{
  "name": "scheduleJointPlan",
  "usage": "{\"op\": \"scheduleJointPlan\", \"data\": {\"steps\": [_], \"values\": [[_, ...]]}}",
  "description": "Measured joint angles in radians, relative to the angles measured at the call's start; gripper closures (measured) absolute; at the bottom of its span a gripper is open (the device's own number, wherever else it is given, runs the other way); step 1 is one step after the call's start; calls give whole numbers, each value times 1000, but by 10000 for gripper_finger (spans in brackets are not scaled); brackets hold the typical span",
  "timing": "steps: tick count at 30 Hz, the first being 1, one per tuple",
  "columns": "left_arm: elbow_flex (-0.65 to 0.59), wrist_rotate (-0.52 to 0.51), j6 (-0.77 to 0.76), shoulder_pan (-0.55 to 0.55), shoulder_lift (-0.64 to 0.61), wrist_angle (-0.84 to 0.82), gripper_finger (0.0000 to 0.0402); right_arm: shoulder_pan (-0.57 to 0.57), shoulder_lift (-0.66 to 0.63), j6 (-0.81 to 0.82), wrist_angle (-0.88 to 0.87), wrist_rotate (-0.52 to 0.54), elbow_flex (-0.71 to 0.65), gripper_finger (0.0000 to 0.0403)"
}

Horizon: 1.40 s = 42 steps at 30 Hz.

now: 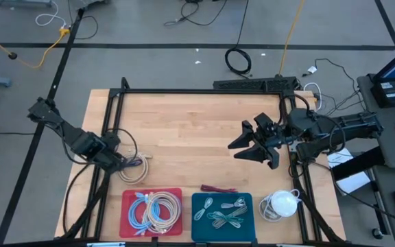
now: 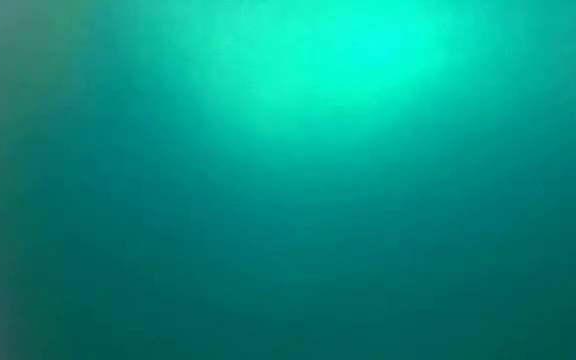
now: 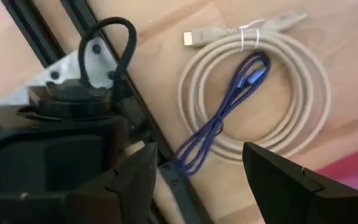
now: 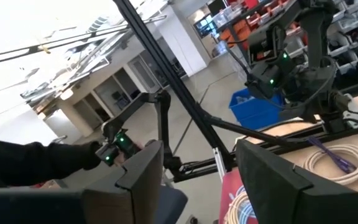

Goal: Pick & Place USB Port
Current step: Put the blue USB cable into the blue bin

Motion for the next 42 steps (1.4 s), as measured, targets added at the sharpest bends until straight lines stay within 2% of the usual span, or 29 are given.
{"op": "scheduleJointPlan", "data": {"steps": [5, 10, 15, 19, 22, 25, 32, 42], "values": [[-27, 22, 76, 0, -9, 18, 163, 0, 11, 24, 0, 0, 0, 204], [-132, 100, 115, 0, -14, 142, 163, 0, 17, 28, 1, 0, 0, 204], [-119, 71, 122, -9, 5, 126, 163, 0, 21, 27, 1, 23, 0, 204], [-119, 106, 165, -9, 16, 140, 163, 0, 22, 28, 1, 27, 0, 204], [-117, 123, 233, -9, 48, 196, 163, 0, 23, 26, 1, 27, 0, 204], [-115, 93, 282, 6, 102, 255, 163, 0, 23, 25, 1, 27, 0, 204], [-116, 117, 400, 43, 242, 240, 163, 0, 24, 25, 1, 27, 0, 204], [-116, 131, 445, 63, 288, 242, 163, 0, 24, 24, 1, 53, 0, 204]]}}
